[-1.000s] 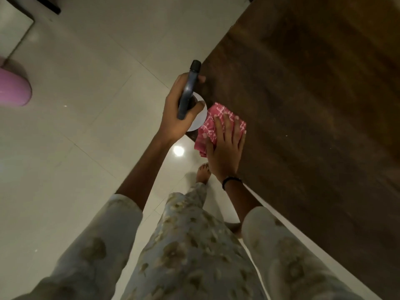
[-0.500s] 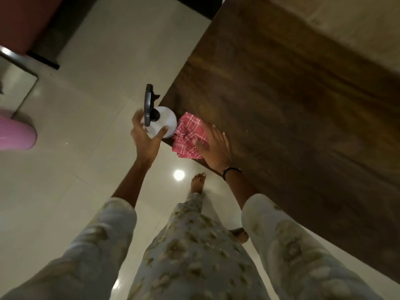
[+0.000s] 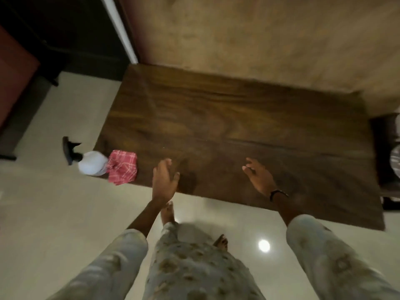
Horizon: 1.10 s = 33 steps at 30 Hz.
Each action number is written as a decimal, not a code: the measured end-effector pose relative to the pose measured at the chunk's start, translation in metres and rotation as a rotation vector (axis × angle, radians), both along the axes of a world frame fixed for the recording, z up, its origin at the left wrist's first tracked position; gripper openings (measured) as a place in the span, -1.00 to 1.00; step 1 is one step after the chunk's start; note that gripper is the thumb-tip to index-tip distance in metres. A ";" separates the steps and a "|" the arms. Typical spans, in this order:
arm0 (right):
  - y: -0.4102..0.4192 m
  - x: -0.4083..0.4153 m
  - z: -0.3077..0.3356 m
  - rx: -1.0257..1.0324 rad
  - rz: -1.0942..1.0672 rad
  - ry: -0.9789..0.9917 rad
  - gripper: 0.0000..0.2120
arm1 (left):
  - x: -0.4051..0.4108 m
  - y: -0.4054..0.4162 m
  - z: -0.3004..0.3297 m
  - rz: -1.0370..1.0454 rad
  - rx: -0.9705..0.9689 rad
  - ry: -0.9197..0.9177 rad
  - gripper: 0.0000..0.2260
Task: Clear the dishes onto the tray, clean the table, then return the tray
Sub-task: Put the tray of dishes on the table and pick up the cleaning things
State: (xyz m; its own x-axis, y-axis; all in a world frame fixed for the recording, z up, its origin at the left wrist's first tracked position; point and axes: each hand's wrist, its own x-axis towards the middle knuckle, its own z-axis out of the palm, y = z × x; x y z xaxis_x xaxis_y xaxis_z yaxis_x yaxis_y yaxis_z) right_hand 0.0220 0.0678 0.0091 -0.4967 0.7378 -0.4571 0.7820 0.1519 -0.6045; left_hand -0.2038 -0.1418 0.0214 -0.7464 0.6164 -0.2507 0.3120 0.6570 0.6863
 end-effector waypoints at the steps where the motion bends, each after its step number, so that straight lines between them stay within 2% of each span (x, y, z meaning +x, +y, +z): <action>1: 0.013 0.025 0.010 0.015 -0.026 0.001 -0.58 | 0.017 0.021 0.007 -0.019 0.020 -0.013 -0.57; 10: 0.100 0.191 0.069 0.030 -0.220 0.019 -0.60 | 0.164 0.177 0.063 -0.311 0.093 -0.109 -0.64; 15: 0.157 0.255 0.075 0.057 -0.218 -0.015 -0.63 | 0.217 0.244 0.066 -0.476 0.064 -0.101 -0.68; 24: 0.270 0.374 0.059 0.039 -0.369 -0.074 -0.60 | 0.327 0.360 0.043 -0.536 -0.065 -0.183 -0.72; 33: 0.371 0.512 0.046 0.175 -0.570 -0.207 -0.66 | 0.446 0.455 0.035 -0.585 -0.107 -0.288 -0.77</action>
